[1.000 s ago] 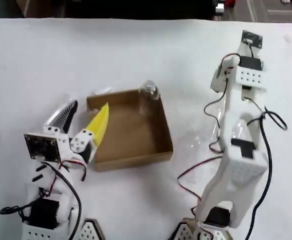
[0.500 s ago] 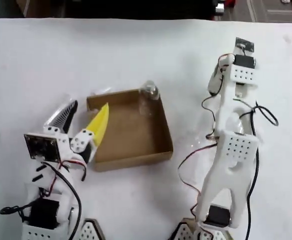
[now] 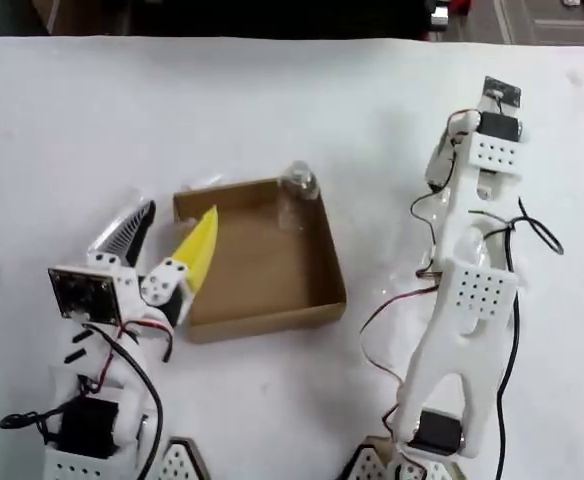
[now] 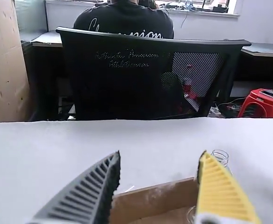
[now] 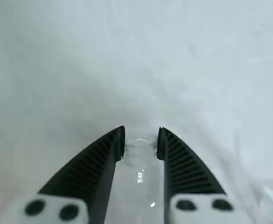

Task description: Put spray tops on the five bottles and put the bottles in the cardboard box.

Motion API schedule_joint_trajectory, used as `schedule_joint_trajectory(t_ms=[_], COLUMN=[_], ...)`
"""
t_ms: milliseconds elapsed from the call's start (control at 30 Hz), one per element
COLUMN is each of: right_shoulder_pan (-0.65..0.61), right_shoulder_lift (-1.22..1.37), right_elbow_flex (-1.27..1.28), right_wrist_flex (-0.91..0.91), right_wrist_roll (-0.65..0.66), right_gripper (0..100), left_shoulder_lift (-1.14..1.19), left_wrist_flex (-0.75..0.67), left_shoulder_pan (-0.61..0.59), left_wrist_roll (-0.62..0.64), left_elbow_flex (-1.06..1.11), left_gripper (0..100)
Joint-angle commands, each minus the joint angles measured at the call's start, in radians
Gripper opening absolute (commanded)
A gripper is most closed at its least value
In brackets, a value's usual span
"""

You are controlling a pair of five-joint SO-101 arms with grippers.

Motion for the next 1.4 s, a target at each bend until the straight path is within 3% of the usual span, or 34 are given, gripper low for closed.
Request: schedule_joint_trajectory(t_ms=[0,400,867,1100,1367], right_shoulder_pan=[0.007,0.005,-0.001,-0.044,-0.22], right_shoulder_lift=[-0.018,-0.142,-0.453,-0.668,-1.067], right_elbow_flex=[-0.044,-0.192,-0.222,-0.078,0.184], right_wrist_flex=[0.004,0.151,0.162,0.162,0.156], right_wrist_roll=[0.0,0.002,0.002,0.002,0.002], right_gripper=[4.3,4.1,4.0,1.6,1.6], left_shoulder_lift=[-0.007,-0.007,-0.007,-0.007,-0.007], left_wrist_flex=[-0.025,-0.025,-0.023,-0.023,-0.023], left_shoulder_pan=[0.013,0.013,0.013,0.013,0.013], left_wrist_roll=[-0.009,-0.009,-0.009,-0.009,-0.009], left_elbow_flex=[-0.006,-0.006,-0.006,-0.006,-0.011], left_gripper=[25,25,25,25,25])
